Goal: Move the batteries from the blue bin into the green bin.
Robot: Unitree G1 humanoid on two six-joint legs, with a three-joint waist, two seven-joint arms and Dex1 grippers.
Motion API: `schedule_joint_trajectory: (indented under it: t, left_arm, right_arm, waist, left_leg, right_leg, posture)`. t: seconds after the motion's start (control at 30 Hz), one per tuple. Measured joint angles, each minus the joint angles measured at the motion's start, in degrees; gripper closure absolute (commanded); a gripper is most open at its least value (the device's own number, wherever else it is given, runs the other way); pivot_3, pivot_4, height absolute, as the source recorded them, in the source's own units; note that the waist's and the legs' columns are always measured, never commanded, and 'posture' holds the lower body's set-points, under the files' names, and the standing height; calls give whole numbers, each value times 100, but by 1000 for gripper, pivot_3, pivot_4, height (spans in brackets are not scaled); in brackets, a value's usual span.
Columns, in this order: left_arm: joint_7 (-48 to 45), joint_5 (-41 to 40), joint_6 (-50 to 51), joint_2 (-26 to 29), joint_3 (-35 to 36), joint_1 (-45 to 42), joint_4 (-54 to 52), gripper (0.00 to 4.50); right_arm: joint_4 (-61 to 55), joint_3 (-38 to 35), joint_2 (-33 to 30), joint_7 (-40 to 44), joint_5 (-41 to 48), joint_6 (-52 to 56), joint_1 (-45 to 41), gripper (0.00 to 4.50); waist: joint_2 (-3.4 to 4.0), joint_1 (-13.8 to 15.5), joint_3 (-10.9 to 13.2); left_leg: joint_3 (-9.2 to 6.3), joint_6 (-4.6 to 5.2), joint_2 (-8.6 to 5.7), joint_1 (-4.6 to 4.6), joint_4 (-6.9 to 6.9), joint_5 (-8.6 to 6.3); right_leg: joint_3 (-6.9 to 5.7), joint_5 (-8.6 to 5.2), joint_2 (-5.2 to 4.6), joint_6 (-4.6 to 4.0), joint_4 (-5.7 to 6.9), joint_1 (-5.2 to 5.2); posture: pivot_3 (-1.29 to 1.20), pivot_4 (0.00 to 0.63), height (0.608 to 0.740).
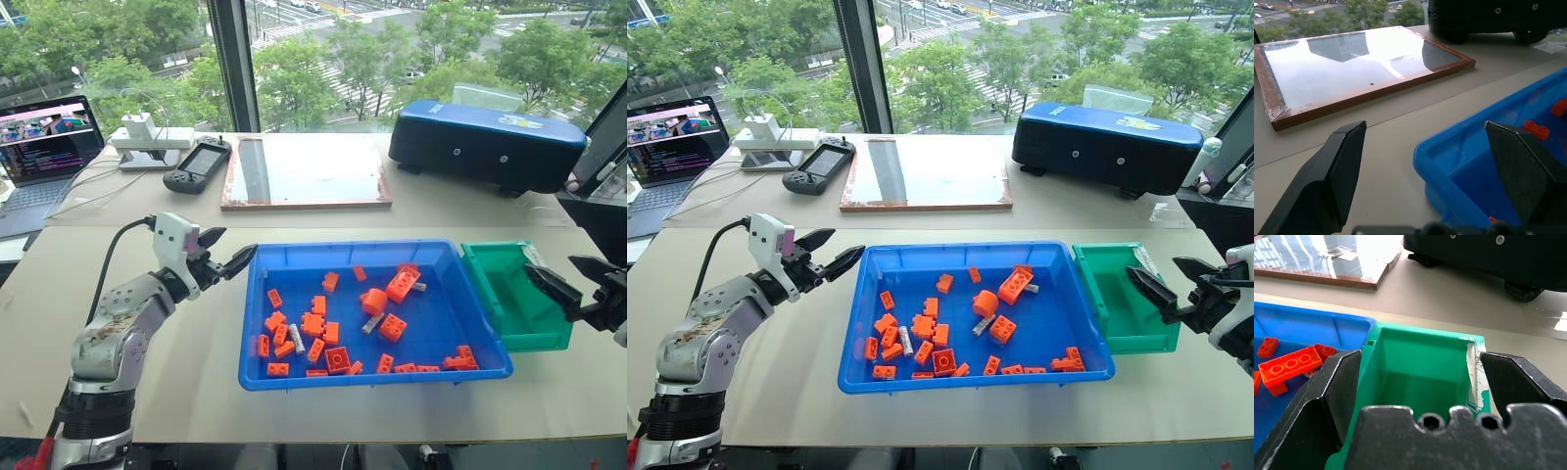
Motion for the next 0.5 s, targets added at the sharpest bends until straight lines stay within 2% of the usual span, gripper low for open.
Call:
schedule_joint_trajectory:
  t: [0.1, 0.17, 0.27, 0.4, 0.5]
  left_arm:
    - [-245, -63, 17, 120, -48, -121, 177, 316]
    - [-1092, -282, 119, 677, -111, -677, 674, 316]
    - [-2093, -648, 261, 1197, -143, -1279, 734, 316]
    - [-3900, -651, 252, 2085, -956, -1408, 795, 316]
    - [-4526, -492, 220, 2234, -1346, -1676, 1041, 316]
  right_arm:
    - [-14, 13, -42, -25, 32, 4, 3, 0]
    - [-147, 181, -447, 11, 89, 134, -61, 0]
    - [-518, 515, -1100, 156, 223, 321, -172, 0]
    - [-1075, 1267, -1983, 536, 301, 636, -47, 0]
    - [-1237, 1647, -2047, 527, 564, 907, -354, 0]
  waist:
    - [0, 0, 0]
    - [3, -4, 7]
    - [7, -24, 5]
    - [8, -51, 4]
    - [5, -26, 7]
  left_leg:
    - [0, 0, -1, 0, 0, 0]
    - [0, -2, 0, -1, 0, 6]
    - [1, 1, 2, 1, 0, 4]
    - [0, 2, 8, 0, -10, 3]
    - [0, 3, 7, -8, -8, 3]
  right_leg:
    - [-1, 0, 1, 0, 5, -2]
    - [-2, 0, 5, -1, 4, -5]
    - [-4, 0, 5, 0, -9, 3]
    - [-6, 0, 13, -1, -27, 3]
    - [-5, 0, 12, -1, -36, 4]
  posture:
    - [0, 150, 740]
    - [0, 150, 740]
    - [0, 150, 740]
    - [0, 150, 740]
    - [0, 150, 740]
